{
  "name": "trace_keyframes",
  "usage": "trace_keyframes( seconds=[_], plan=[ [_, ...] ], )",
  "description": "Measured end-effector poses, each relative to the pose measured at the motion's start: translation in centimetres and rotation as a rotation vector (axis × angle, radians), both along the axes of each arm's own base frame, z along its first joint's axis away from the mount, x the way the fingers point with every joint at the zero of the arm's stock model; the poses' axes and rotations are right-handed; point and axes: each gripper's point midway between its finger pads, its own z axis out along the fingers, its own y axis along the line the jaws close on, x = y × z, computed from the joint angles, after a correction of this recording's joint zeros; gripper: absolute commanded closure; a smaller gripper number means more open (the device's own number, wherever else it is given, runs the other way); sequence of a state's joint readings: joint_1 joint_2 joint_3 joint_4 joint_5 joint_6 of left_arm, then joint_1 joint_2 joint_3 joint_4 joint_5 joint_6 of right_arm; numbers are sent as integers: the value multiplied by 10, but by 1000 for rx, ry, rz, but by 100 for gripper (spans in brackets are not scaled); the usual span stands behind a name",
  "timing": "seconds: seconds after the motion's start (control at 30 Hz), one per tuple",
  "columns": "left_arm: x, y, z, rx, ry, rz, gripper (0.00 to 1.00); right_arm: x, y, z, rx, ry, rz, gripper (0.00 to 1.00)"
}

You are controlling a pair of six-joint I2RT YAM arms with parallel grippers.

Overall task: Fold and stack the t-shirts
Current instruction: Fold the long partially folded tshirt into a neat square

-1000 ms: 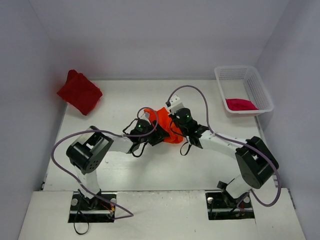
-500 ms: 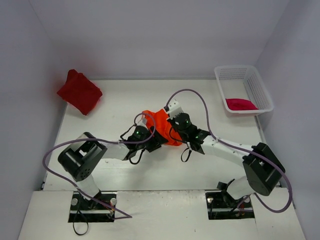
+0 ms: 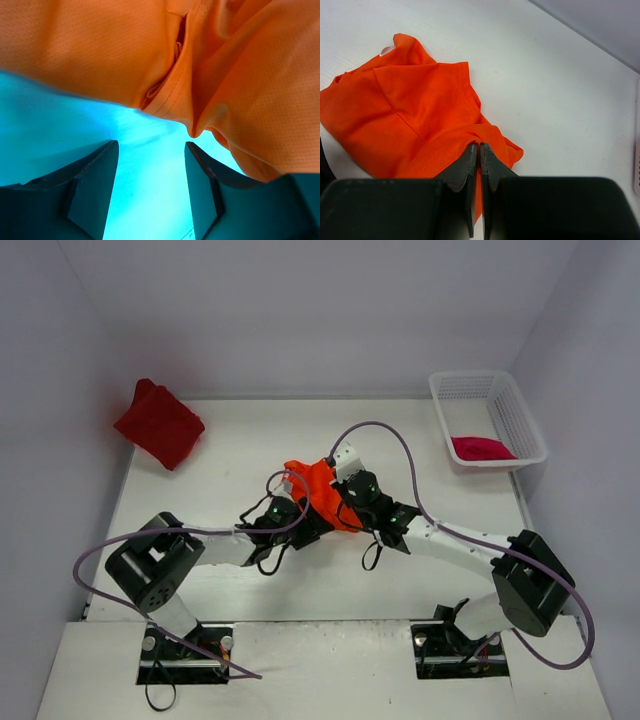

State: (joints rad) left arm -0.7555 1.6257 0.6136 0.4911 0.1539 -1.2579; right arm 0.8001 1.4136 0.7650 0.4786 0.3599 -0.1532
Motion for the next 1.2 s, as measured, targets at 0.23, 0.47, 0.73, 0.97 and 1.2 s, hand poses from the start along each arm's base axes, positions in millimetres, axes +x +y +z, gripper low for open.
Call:
trace_keyframes(
  seconds=[0.23,0.47,0.73,0.97,1.2],
  plan=[
    [18,17,23,18,-34,36,50,0,-2,0,-6,0,-9,100],
    [68,80,53,47,-97,179,50,0,-2,-1,-2,2,-11,100],
    [106,69,61,67,-123,150,50,-2,1,-3,7,9,-9,100],
    [106,57,21,88,-50,118,50,-3,2,-3,5,10,-6,100],
    [100,51,5,71,-47,112,50,-2,3,-12,-12,26,-6,100]
  ],
)
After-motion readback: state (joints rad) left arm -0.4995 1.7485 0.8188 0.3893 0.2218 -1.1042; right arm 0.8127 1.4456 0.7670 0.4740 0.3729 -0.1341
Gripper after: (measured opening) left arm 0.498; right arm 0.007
